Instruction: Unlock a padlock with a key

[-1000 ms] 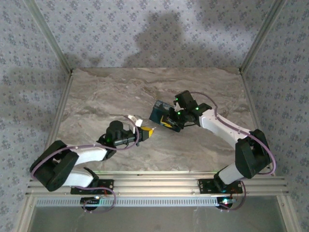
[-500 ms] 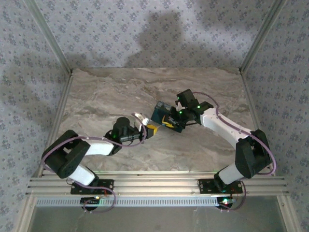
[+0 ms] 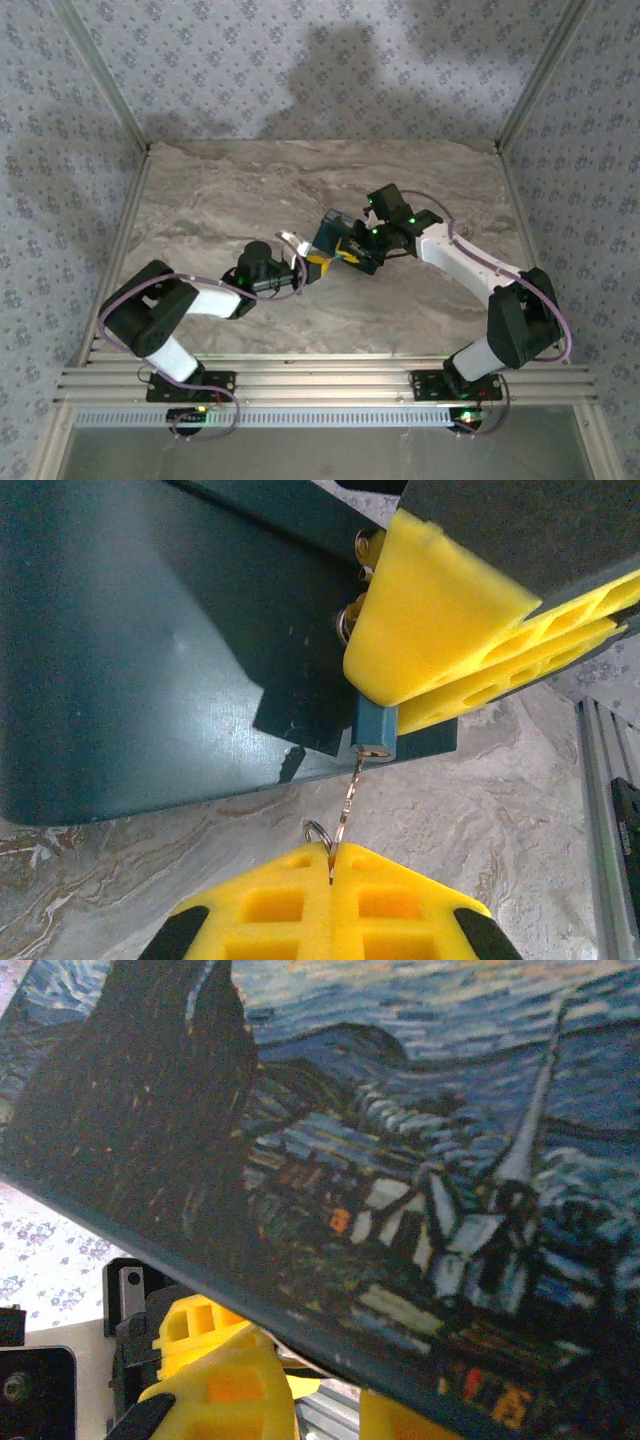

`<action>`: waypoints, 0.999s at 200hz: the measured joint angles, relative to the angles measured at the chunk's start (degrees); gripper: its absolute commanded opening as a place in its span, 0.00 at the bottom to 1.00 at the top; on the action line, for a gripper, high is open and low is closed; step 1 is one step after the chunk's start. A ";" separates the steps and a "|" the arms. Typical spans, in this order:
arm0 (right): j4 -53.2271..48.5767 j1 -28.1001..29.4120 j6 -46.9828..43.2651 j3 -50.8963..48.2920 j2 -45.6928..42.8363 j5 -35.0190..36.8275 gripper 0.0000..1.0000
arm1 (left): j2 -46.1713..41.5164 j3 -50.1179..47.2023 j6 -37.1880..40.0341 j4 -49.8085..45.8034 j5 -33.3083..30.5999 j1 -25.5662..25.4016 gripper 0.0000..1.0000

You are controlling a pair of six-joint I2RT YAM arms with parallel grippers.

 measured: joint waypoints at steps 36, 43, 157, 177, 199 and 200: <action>0.57 -0.35 0.39 0.02 0.00 0.07 0.00 | 2.80 0.46 -1.97 3.39 0.02 0.00 0.00; 0.59 -0.48 0.42 0.02 0.00 0.07 0.00 | 3.32 0.55 -2.29 3.87 0.02 0.00 0.00; 1.95 -1.01 0.81 0.00 0.00 -0.02 0.00 | 4.46 0.57 -6.67 7.63 0.02 -0.07 0.00; 2.03 -1.27 0.81 0.00 0.00 -0.28 0.00 | 4.44 0.57 -6.91 8.00 0.00 -0.20 0.00; 2.05 -1.64 0.81 -0.11 0.00 -0.68 0.00 | 4.44 0.57 -7.10 8.26 -0.46 -0.50 0.00; 2.08 -1.64 0.81 -0.11 0.00 -0.70 0.00 | 4.44 0.57 -7.13 8.28 -0.50 -0.52 0.00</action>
